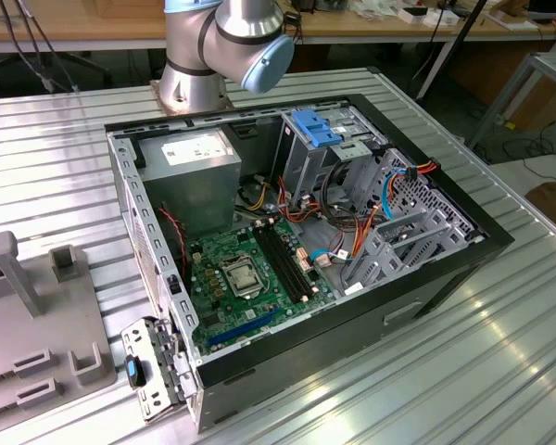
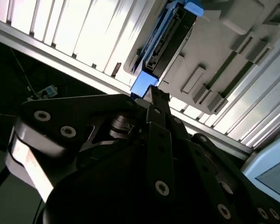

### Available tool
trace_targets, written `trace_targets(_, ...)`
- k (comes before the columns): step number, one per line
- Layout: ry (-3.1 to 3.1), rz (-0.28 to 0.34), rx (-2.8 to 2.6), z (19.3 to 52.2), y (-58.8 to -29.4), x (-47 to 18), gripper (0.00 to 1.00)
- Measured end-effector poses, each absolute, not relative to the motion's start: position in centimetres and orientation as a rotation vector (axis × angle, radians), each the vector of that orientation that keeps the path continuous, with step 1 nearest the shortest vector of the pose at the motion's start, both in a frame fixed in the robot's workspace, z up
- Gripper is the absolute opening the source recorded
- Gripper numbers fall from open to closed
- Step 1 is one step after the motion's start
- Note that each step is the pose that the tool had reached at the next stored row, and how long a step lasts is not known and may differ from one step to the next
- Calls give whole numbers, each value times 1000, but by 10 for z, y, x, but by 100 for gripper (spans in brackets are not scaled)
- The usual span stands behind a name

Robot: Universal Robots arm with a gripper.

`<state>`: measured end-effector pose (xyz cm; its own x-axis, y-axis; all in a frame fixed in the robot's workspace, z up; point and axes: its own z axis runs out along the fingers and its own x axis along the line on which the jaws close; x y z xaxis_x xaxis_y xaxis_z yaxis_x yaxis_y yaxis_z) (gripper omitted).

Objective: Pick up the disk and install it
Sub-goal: 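Pick up the disk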

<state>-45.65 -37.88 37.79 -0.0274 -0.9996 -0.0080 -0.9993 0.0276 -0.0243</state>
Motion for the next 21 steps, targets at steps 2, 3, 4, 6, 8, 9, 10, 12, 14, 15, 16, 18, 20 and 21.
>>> trace_targets(2, 2236, -20, -2175, 376, -379, -457, 11)
trace_targets(3, 2236, -21, -2175, 375, -379, -457, 11)
trace_targets(4, 2236, -21, -2176, 374, -379, -457, 11)
trace_targets(6, 2234, -22, -2178, 371, -379, -457, 17)
trace_targets(8, 2231, -22, -2180, 369, -380, -457, 29)
trace_targets(9, 2228, -23, -2183, 367, -381, -457, 36)
trace_targets(10, 2226, -23, -2185, 366, -381, -457, 42)
trace_targets(12, 2223, -23, -2188, 364, -382, -458, 48)
trace_targets(14, 2222, -23, -2189, 361, -382, -458, 54)
trace_targets(15, 2222, -23, -2189, 359, -382, -458, 54)
trace_targets(16, 2221, -23, -2189, 356, -382, -458, 54)
trace_targets(18, 2221, -23, -2189, 350, -382, -458, 54)
trace_targets(20, 2221, -22, -2189, 348, -382, -458, 54)
trace_targets(21, 2220, -20, -2188, 346, -382, -458, 54)
